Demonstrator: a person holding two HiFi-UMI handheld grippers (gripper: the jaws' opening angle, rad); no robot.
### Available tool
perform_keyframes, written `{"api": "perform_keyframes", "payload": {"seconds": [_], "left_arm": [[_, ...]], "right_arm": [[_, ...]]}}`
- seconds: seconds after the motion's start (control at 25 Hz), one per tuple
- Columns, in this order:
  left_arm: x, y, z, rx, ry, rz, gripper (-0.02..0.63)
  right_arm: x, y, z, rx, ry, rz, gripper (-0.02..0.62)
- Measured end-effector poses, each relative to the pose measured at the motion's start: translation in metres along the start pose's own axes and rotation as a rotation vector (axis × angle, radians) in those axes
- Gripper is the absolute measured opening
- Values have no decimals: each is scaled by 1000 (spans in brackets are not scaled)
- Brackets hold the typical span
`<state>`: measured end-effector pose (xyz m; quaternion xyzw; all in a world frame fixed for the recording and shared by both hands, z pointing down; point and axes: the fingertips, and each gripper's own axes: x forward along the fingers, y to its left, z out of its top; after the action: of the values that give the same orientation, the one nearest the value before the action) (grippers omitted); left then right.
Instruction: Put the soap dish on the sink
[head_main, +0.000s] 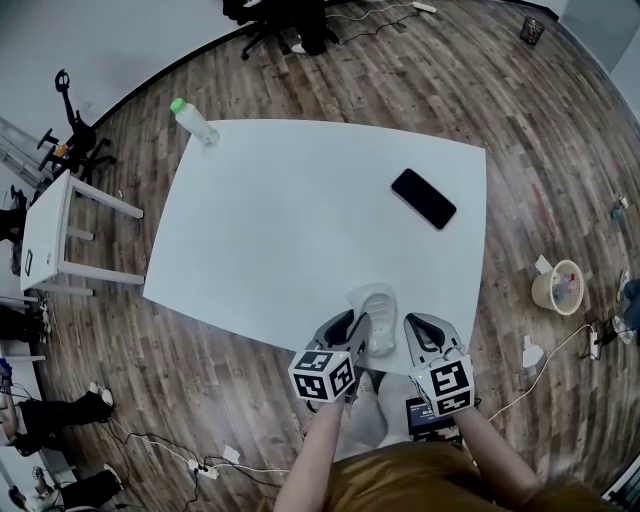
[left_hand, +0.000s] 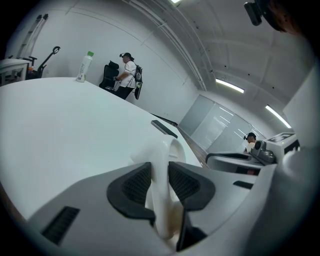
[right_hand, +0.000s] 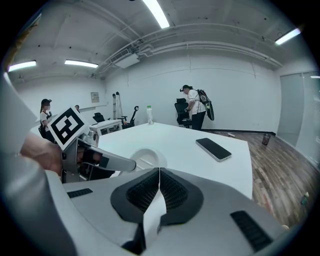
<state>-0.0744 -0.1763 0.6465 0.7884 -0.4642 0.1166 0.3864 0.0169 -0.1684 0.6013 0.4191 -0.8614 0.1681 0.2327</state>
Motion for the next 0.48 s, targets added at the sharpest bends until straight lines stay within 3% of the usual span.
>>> {"api": "perform_keyframes", "payload": {"seconds": [0.2, 0.48], "left_arm": [[1, 7, -6, 3, 12, 39, 118], [-1, 13, -7, 90, 31, 129, 118]], "right_arm": [[-1, -4, -7, 0, 5, -7, 9], [-6, -9, -9, 6, 8, -19, 9]]}}
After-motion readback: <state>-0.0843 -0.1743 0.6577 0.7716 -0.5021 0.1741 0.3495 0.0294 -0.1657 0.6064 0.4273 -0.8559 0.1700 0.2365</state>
